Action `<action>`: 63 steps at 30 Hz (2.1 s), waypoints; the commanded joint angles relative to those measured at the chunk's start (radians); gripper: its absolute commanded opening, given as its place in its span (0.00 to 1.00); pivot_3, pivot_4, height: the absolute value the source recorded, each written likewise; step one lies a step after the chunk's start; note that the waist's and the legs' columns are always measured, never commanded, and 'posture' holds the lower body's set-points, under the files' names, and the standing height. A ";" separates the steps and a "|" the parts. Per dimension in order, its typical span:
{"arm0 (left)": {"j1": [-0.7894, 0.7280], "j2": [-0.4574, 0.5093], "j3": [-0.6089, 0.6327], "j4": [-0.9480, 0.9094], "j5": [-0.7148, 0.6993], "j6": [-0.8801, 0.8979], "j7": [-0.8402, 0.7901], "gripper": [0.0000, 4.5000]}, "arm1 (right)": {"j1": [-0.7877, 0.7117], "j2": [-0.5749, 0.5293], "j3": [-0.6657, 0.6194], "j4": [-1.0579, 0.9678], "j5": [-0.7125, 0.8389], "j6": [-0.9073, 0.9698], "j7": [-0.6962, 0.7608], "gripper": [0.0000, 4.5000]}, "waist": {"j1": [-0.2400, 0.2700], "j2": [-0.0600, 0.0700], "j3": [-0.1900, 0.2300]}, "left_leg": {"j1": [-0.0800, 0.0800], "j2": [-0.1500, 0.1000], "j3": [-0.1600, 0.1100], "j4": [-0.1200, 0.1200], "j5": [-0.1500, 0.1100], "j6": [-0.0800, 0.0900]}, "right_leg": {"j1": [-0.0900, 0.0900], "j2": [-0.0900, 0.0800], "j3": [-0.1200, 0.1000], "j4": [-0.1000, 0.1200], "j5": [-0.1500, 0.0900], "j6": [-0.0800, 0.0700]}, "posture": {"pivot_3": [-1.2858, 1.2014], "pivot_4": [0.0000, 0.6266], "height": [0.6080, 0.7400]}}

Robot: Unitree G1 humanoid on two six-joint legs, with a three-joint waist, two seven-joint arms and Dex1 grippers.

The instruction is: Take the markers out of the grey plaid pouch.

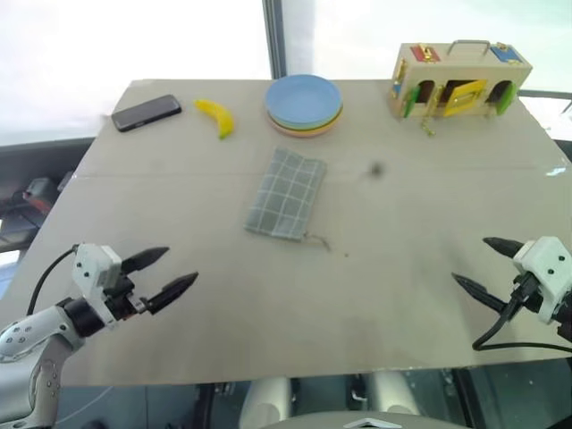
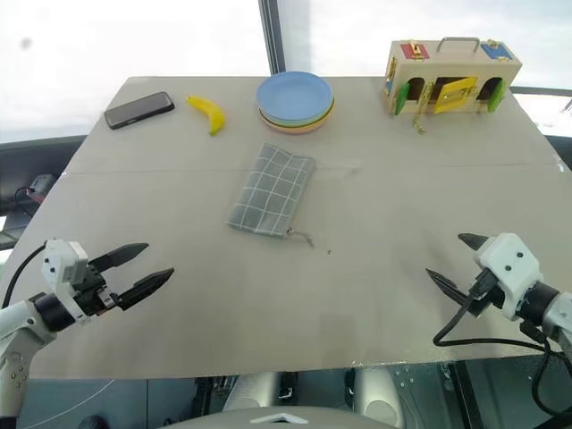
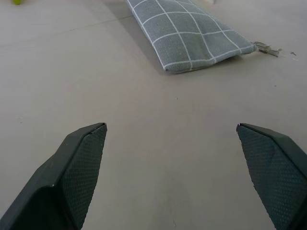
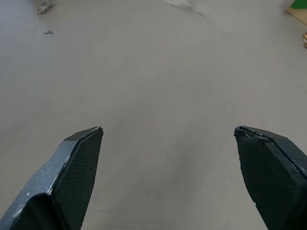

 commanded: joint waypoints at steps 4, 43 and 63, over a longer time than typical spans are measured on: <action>-0.058 -0.045 -0.084 -0.150 0.133 -0.150 0.100 1.00 | -0.130 -0.028 0.041 -0.076 0.089 0.090 -0.026 0.99 | 0.000 0.001 0.001 | 0.000 0.000 0.002 0.001 0.000 0.001 | 0.000 -0.001 0.001 0.000 0.000 0.000 | 0.52 0.24 1.00; -0.553 -0.305 -0.629 0.166 0.480 -0.600 0.387 0.00 | -0.656 0.192 0.476 -0.197 0.331 0.597 -0.345 1.00 | 0.004 -0.001 -0.005 | 0.001 0.000 -0.001 0.009 0.000 0.001 | 0.001 0.001 0.001 0.012 0.003 -0.004 | 0.52 0.24 1.00; -0.493 -0.297 -0.645 0.187 0.405 -0.718 0.278 0.00 | -0.850 0.307 0.384 0.030 0.362 0.911 -0.548 0.01 | -0.001 -0.001 -0.005 | 0.000 -0.001 -0.001 0.009 0.000 0.001 | 0.001 0.000 0.000 0.012 0.005 -0.001 | 0.52 0.24 1.00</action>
